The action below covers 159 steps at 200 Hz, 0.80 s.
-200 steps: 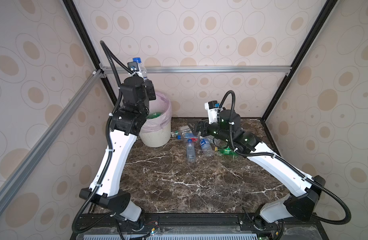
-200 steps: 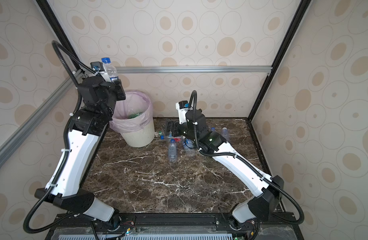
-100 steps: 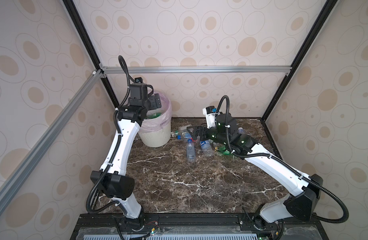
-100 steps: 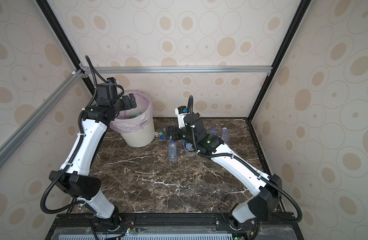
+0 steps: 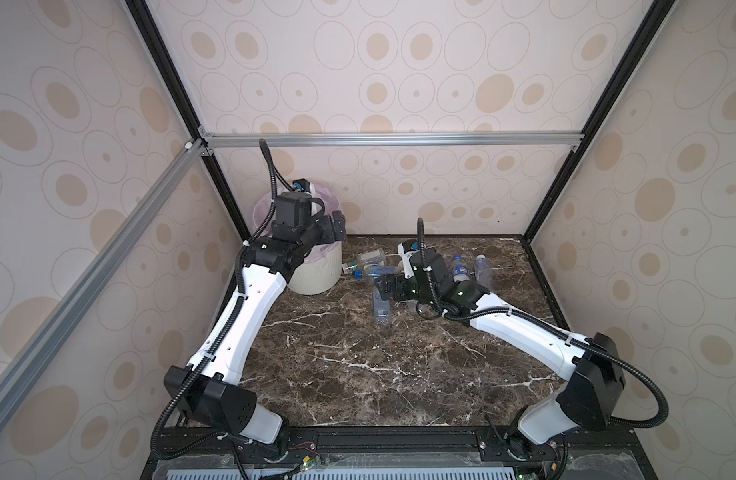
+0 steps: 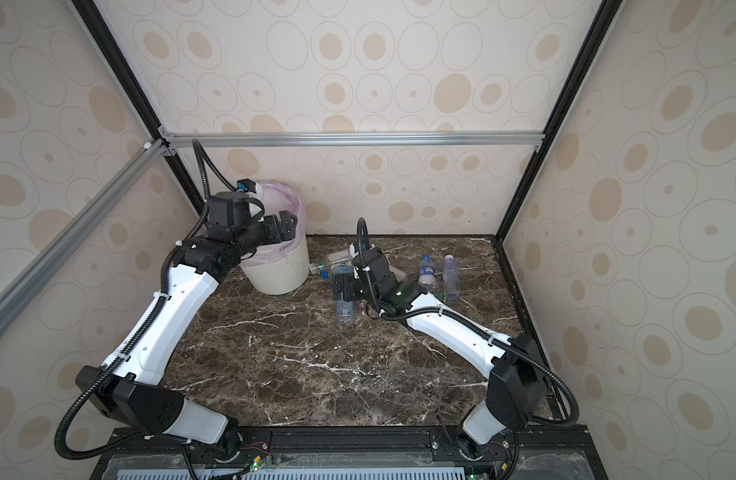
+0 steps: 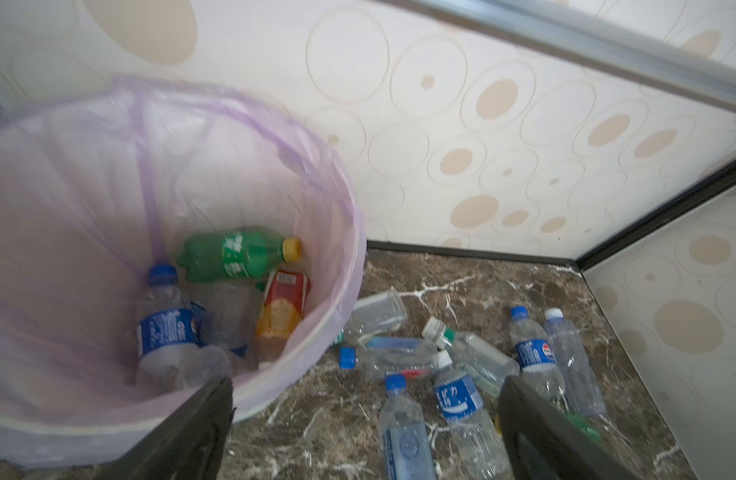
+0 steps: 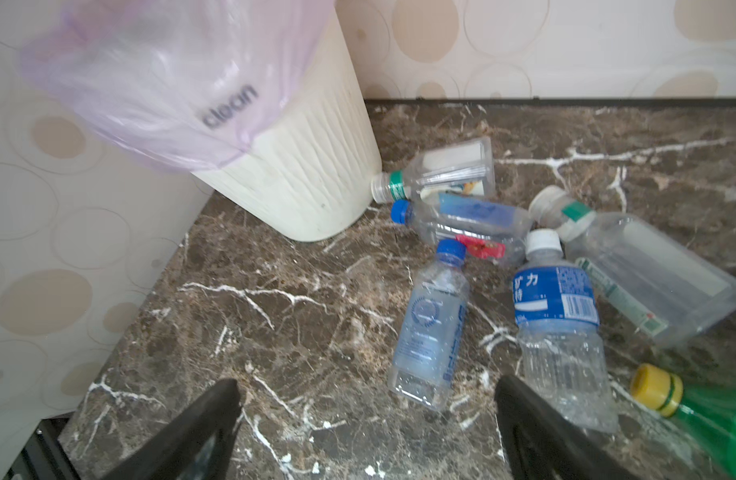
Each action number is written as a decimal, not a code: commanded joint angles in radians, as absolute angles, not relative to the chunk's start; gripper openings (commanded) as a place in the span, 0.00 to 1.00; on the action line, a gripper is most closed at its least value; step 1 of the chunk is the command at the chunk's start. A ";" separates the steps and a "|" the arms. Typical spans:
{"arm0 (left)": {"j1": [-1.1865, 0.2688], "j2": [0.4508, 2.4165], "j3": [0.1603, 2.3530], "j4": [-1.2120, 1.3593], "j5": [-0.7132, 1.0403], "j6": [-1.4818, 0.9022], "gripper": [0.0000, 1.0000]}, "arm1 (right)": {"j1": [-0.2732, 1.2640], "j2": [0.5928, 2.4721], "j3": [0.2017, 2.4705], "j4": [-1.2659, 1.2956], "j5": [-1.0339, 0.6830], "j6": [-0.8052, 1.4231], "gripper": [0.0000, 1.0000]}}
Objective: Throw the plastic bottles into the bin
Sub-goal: 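Lower the right gripper onto the clear crown-logo bottle while the left gripper descends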
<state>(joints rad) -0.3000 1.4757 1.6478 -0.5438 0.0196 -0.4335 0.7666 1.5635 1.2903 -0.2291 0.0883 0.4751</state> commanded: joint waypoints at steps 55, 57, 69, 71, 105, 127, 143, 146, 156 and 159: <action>-0.328 1.278 1.293 -0.366 0.232 -0.656 0.99 | 0.807 1.682 1.200 -0.218 0.140 0.556 0.98; -0.328 1.274 1.283 -0.361 0.235 -0.662 0.99 | 0.809 1.686 1.200 -0.217 0.142 0.557 0.98; -0.327 1.254 1.218 -0.332 0.257 -0.692 0.99 | 0.812 1.709 1.201 -0.216 0.146 0.566 0.97; -0.328 1.252 1.207 -0.327 0.261 -0.696 0.99 | 0.813 1.713 1.201 -0.215 0.147 0.566 0.97; -0.327 1.224 1.063 -0.231 0.376 -0.812 0.99 | 0.814 1.784 1.221 -0.212 0.144 0.583 0.95; -0.326 1.209 0.986 -0.190 0.402 -0.851 0.99 | 0.814 1.832 1.243 -0.218 0.151 0.584 0.93; -0.326 1.199 0.942 -0.183 0.409 -0.856 0.99 | 0.814 1.864 1.265 -0.222 0.152 0.584 0.92; -0.326 1.197 0.934 -0.181 0.409 -0.857 0.99 | 0.814 1.868 1.269 -0.222 0.151 0.584 0.92; -0.326 1.191 0.904 -0.170 0.418 -0.868 0.99 | 0.814 1.888 1.284 -0.226 0.150 0.585 0.91; -0.326 1.190 0.895 -0.163 0.422 -0.871 0.99 | 0.814 1.896 1.289 -0.229 0.150 0.585 0.91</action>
<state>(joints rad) -0.3229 1.2255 0.9356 -0.2379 0.3775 -0.8150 0.8078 1.8606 1.2385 -0.2180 0.1345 0.5682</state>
